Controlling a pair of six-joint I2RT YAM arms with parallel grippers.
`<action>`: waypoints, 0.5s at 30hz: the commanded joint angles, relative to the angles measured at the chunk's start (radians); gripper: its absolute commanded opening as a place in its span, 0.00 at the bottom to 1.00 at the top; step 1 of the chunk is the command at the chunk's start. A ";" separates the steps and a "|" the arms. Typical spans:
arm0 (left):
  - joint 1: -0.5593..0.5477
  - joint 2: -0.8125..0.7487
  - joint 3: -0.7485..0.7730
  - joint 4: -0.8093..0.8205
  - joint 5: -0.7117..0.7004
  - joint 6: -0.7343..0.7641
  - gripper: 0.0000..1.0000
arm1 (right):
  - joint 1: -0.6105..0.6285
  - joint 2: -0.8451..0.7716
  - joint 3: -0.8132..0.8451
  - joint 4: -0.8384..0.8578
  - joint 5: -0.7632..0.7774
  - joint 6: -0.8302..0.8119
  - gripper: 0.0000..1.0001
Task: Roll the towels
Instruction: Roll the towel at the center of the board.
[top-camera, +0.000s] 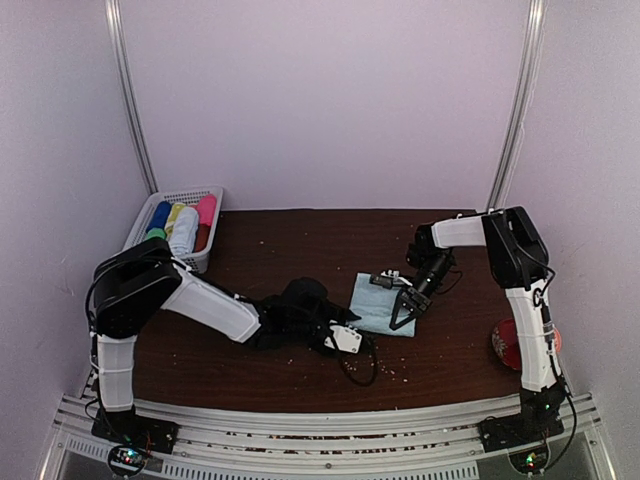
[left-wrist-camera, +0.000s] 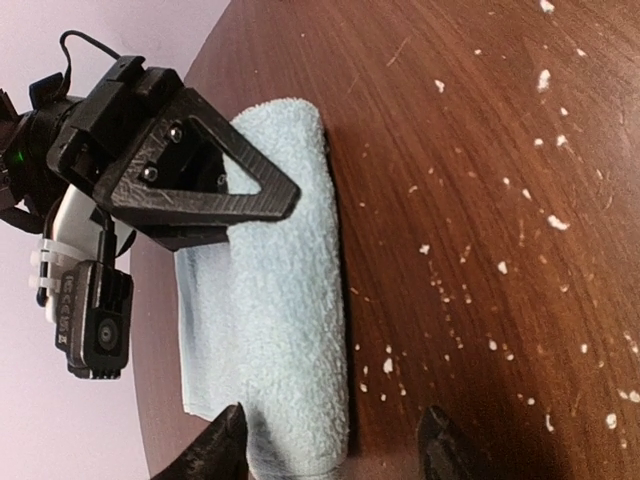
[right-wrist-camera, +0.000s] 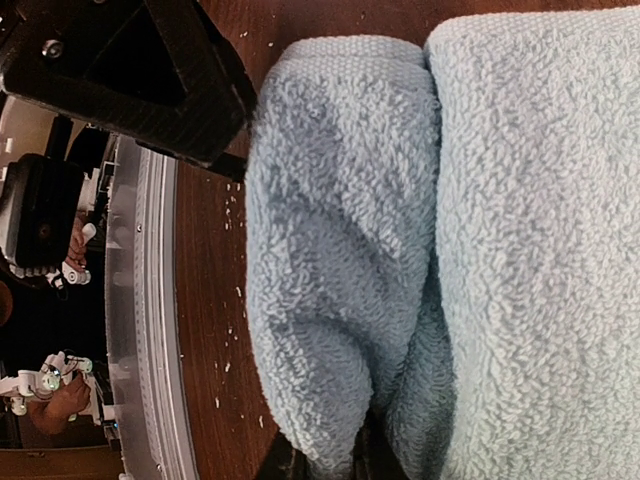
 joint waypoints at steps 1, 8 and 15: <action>-0.004 0.022 0.047 -0.016 -0.003 0.012 0.58 | -0.007 0.050 -0.006 0.021 0.108 0.011 0.02; -0.003 0.101 0.112 -0.089 -0.070 0.031 0.54 | -0.006 0.051 -0.007 0.021 0.113 0.010 0.02; -0.001 0.116 0.094 -0.073 -0.085 0.039 0.53 | -0.006 0.056 -0.007 0.021 0.116 0.014 0.02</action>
